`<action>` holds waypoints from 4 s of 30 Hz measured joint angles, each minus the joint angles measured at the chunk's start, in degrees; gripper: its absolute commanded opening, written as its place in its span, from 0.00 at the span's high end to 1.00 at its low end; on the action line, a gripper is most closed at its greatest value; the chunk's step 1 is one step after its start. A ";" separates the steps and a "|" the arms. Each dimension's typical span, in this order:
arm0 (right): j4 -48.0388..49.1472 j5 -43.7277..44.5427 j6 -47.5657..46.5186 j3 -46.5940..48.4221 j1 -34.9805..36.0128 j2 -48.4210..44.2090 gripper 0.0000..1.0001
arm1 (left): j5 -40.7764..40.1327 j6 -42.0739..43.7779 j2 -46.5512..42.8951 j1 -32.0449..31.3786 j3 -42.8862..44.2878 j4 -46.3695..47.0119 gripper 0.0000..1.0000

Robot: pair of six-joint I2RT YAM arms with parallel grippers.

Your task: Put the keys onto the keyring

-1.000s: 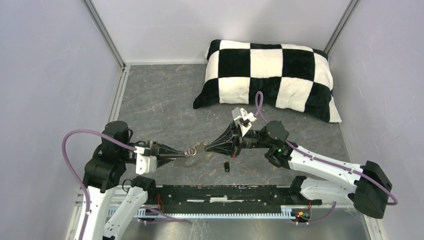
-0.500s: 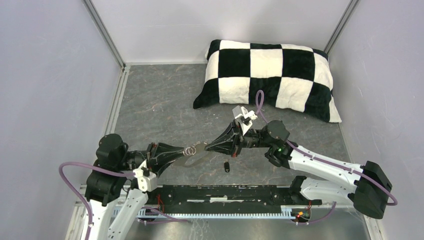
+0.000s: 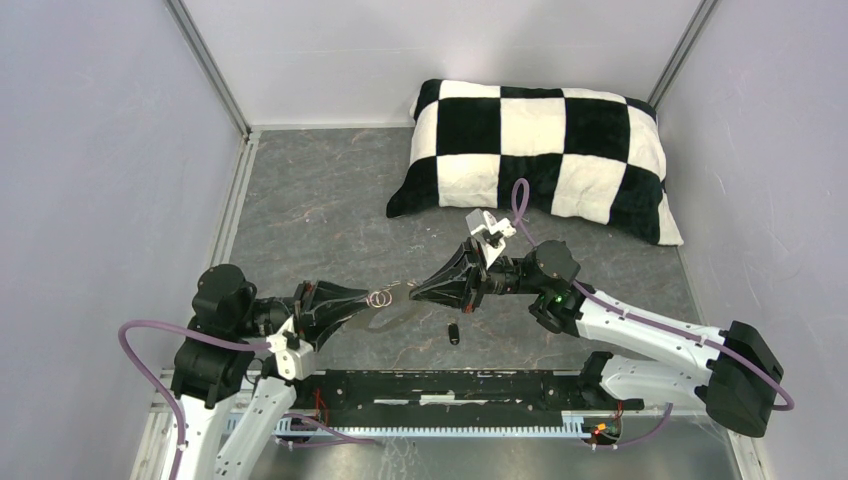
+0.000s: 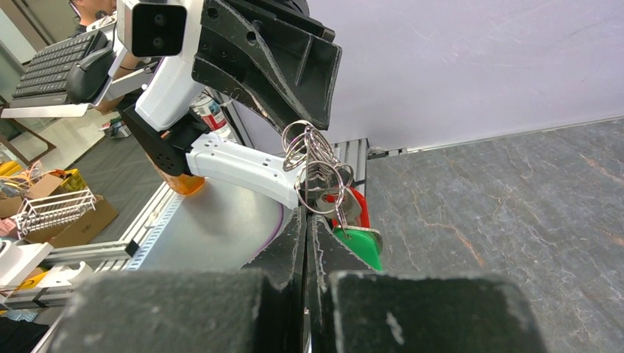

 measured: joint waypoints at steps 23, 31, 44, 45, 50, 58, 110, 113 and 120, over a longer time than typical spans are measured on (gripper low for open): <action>1.36 -1.92 2.71 0.00 0.00 1.09 1.00 | 2.93 -1.42 -3.08 0.00 -3.28 5.64 0.84; 2.36 -3.37 4.79 0.00 -0.17 2.71 1.00 | 5.25 5.31 -3.45 0.00 -3.28 1.27 0.91; -5.16 -1.03 3.37 5.33 -1.86 5.22 0.49 | 5.07 -5.77 1.27 0.00 -0.55 0.42 0.98; -6.67 -0.22 2.84 6.08 -2.54 5.25 0.40 | 4.74 -8.81 2.54 0.00 -0.15 0.94 0.98; -15.69 3.37 -5.20 8.24 -4.17 3.58 0.33 | 3.32 -24.02 9.51 0.00 0.26 3.37 0.98; -22.77 4.13 -22.80 8.07 -2.12 -4.20 0.44 | 4.07 -44.26 11.37 0.00 -1.75 12.87 0.98; -6.84 16.13 -15.82 7.50 11.21 8.33 1.00 | 0.81 -51.80 6.60 0.02 -4.26 21.35 0.58; -9.60 15.28 -18.38 7.67 11.52 7.34 1.00 | 0.11 -51.17 6.88 0.11 -3.93 19.67 0.52; -23.15 14.56 -27.61 11.98 11.72 4.90 1.00 | 1.01 -43.43 10.54 0.07 2.25 5.73 0.63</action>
